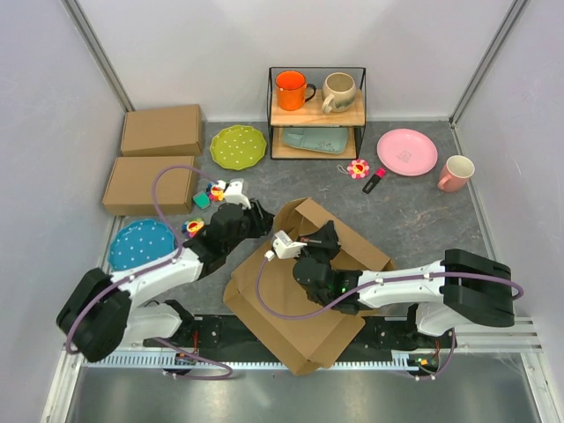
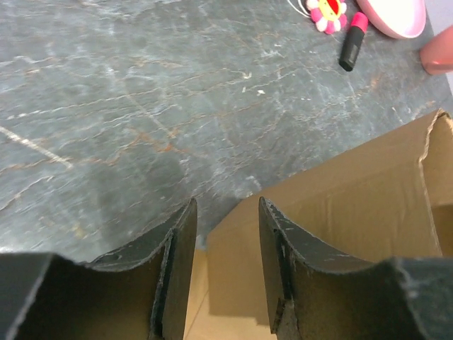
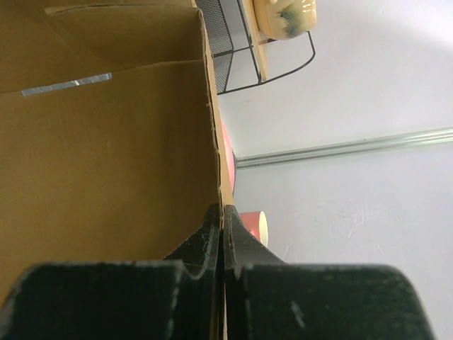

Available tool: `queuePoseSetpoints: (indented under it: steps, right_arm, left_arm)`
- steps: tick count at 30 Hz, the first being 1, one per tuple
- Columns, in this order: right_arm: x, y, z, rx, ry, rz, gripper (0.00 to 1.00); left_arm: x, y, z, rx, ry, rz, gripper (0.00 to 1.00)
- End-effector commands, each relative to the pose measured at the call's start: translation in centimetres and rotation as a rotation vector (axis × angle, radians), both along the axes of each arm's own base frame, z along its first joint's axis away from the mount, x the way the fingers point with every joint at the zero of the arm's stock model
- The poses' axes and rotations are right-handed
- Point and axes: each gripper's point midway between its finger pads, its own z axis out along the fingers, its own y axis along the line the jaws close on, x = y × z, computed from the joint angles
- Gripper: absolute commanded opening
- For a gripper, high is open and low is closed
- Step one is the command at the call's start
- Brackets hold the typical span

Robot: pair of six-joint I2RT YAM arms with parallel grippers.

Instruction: Fold the paper box

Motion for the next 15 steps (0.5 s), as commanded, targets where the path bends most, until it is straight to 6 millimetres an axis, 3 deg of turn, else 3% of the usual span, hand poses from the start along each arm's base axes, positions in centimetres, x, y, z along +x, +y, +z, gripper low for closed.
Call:
queuePoseSetpoints:
  steps: [1,3,4,6,7,8,13,15]
  right_arm:
    - [-0.3,1.0,-2.3,0.020,0.063,0.065,0.00]
    - [-0.3,0.9,-2.3,0.018,0.063,0.062,0.00]
    - [-0.3,1.0,-2.2,0.023,0.064,0.065,0.00]
    - [-0.3,1.0,-2.2,0.020,0.067,0.068,0.00]
    - [-0.3,1.0,-2.0,0.026,0.066,0.069,0.00]
    - [-0.3,1.0,-2.0,0.026,0.066,0.069,0.00]
    - [-0.3,1.2,-2.2,0.012,0.076,0.069,0.00]
    - [-0.3,1.4,-2.3,0.001,0.080,0.069,0.00]
  left_arm:
    - [1.3,-3.7,2.8,-0.129,-0.038,-0.093,0.47]
    - [0.7,-4.1,1.8,-0.143,-0.016,-0.123,0.47]
    - [0.7,-4.5,2.8,-0.185,-0.055,-0.135,0.47]
    - [-0.6,-4.3,1.8,-0.207,-0.062,-0.178,0.47]
    - [-0.8,-4.6,2.9,-0.244,-0.116,-0.203,0.47]
    - [-1.8,-4.6,1.9,-0.241,-0.105,-0.239,0.48]
    - [-2.8,-5.1,0.9,-0.258,-0.131,-0.302,0.51]
    - [-2.7,-5.3,1.4,-0.279,-0.160,-0.315,0.53]
